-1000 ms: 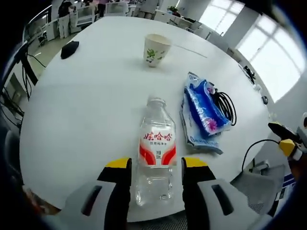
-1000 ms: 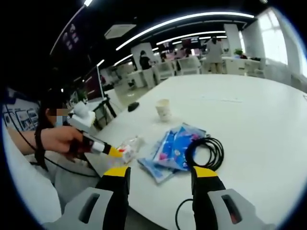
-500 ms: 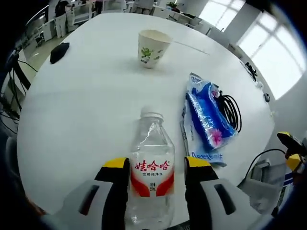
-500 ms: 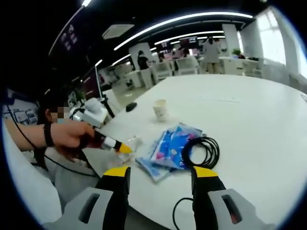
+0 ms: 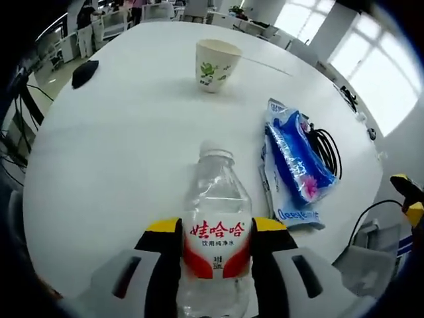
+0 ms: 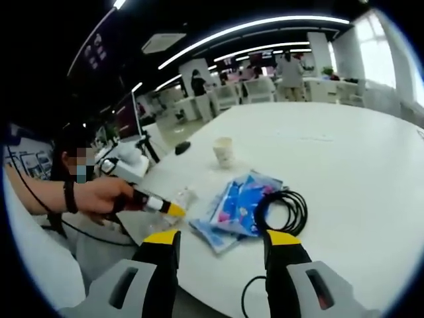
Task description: Arrange the tabletop items into an orderly group along one side of the table until the central work area is clear of visible clutter.
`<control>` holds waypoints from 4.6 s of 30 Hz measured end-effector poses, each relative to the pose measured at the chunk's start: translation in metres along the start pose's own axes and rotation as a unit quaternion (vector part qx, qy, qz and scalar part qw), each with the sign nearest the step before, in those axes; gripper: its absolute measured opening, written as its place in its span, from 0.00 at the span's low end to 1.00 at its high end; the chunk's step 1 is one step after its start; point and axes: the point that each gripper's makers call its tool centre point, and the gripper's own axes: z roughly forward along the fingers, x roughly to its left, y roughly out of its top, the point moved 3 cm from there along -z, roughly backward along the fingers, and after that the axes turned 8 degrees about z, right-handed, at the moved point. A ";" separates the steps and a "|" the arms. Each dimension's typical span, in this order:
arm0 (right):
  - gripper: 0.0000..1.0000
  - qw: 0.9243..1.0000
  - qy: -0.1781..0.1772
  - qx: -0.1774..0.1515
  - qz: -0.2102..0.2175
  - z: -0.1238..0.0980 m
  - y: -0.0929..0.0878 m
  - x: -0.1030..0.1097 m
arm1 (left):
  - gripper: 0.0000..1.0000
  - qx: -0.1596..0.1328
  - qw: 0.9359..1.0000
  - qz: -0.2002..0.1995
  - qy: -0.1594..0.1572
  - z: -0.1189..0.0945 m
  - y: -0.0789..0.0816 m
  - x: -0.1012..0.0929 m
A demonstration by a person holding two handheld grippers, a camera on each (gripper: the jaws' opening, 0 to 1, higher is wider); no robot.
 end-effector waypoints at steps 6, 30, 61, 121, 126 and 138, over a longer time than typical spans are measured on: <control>0.51 1.000 0.003 0.004 -0.007 0.002 -0.002 0.004 | 0.39 -0.020 0.999 -0.030 0.002 -0.012 0.002 0.014; 0.51 1.000 0.007 -0.001 0.006 0.006 -0.003 -0.002 | 0.37 -0.087 0.995 -0.032 0.031 -0.050 0.028 0.029; 0.49 1.000 0.022 0.004 0.004 0.012 -0.004 0.002 | 0.37 -0.109 0.990 0.064 0.064 -0.059 0.009 0.023; 0.48 1.000 -0.021 0.004 0.020 -0.014 -0.012 -0.012 | 0.35 -0.165 0.985 0.017 0.037 -0.051 0.031 0.027; 0.48 0.999 -0.026 0.001 0.024 -0.012 -0.007 -0.015 | 0.35 -0.164 0.986 0.017 0.036 -0.047 0.044 0.036; 0.48 0.999 -0.035 -0.003 0.032 -0.009 0.000 -0.020 | 0.35 -0.173 0.984 0.020 0.034 -0.029 0.085 0.058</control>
